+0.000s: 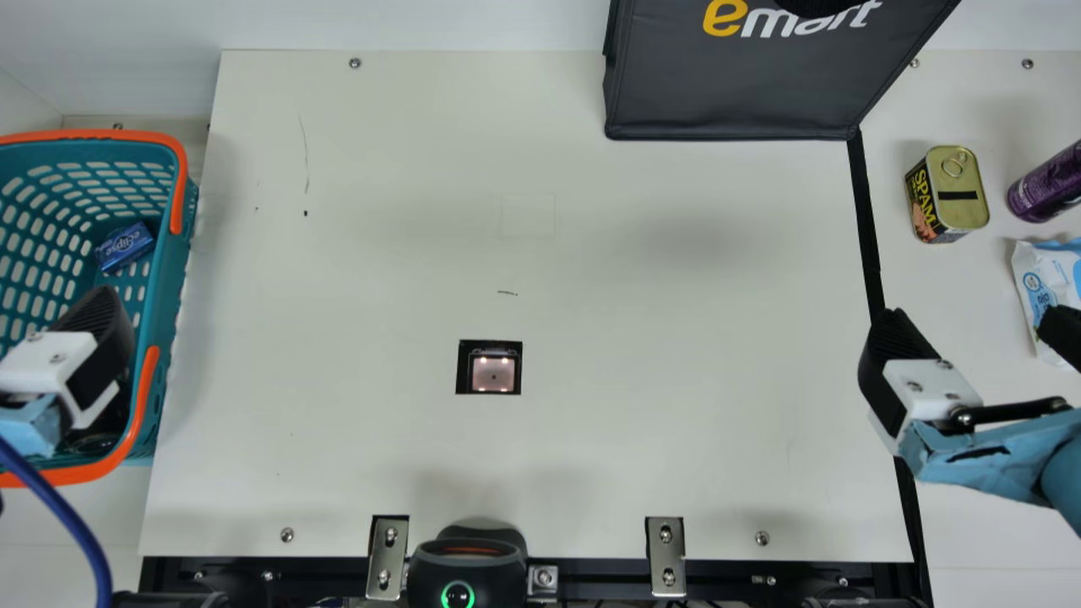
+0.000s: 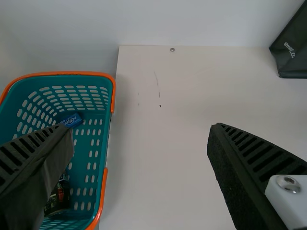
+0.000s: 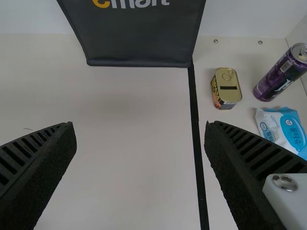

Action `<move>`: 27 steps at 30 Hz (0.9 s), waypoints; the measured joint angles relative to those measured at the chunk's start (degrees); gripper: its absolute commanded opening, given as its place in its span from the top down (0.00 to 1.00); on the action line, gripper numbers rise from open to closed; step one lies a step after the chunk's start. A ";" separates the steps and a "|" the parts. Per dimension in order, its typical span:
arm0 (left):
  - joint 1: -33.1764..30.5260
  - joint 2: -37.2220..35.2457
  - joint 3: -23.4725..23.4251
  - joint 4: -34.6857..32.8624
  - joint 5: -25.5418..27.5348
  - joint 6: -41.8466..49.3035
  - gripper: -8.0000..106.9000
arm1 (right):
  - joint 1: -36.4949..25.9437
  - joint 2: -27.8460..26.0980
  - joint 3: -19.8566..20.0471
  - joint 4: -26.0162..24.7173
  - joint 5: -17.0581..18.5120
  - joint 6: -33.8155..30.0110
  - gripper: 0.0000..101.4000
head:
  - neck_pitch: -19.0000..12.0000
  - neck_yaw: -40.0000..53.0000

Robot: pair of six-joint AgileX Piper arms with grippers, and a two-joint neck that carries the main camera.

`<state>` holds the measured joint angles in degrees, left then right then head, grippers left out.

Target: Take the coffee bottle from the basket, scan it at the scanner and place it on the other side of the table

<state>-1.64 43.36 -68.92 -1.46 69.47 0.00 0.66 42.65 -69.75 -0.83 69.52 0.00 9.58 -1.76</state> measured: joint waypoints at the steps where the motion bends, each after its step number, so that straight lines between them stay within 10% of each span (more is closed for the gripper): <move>1: 0.00 0.00 0.00 0.00 0.00 0.00 0.15 | 0.00 0.00 0.00 0.00 0.00 0.00 0.06 | 0.00 0.09; 27: 0.00 0.00 0.00 0.00 0.00 0.00 0.15 | 0.00 0.00 0.00 0.00 0.00 0.00 0.06 | 0.00 19.95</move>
<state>-1.64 43.36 -68.92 -1.46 69.47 0.00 0.66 42.65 -69.75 -0.83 69.52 0.00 9.58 18.19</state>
